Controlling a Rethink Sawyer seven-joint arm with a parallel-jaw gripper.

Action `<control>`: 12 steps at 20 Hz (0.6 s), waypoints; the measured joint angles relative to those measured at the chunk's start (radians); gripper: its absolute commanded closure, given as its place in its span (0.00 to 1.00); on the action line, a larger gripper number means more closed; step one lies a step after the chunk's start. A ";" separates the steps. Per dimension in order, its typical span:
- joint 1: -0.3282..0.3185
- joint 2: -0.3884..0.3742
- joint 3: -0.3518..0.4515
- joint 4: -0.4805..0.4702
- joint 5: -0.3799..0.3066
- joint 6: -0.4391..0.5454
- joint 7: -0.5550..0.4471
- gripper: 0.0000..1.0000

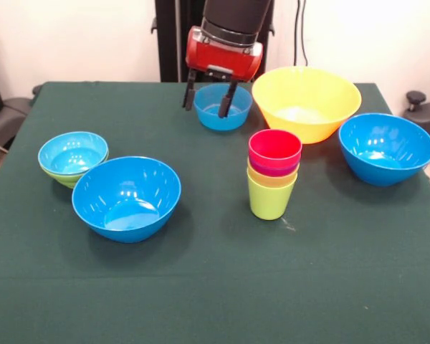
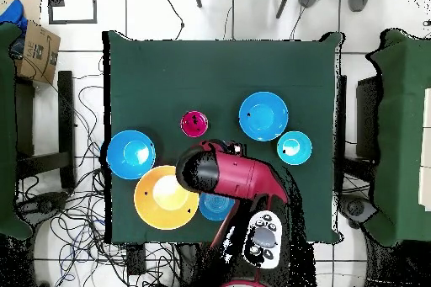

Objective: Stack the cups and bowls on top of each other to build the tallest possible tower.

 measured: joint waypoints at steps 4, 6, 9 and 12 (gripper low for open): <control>0.001 0.028 -0.013 -0.012 0.000 -0.042 0.000 0.00; 0.001 0.045 -0.020 -0.017 0.000 -0.071 0.000 0.00; 0.001 0.070 -0.028 -0.025 0.000 -0.114 0.000 0.00; 0.001 0.090 -0.032 -0.032 0.000 -0.150 0.000 0.00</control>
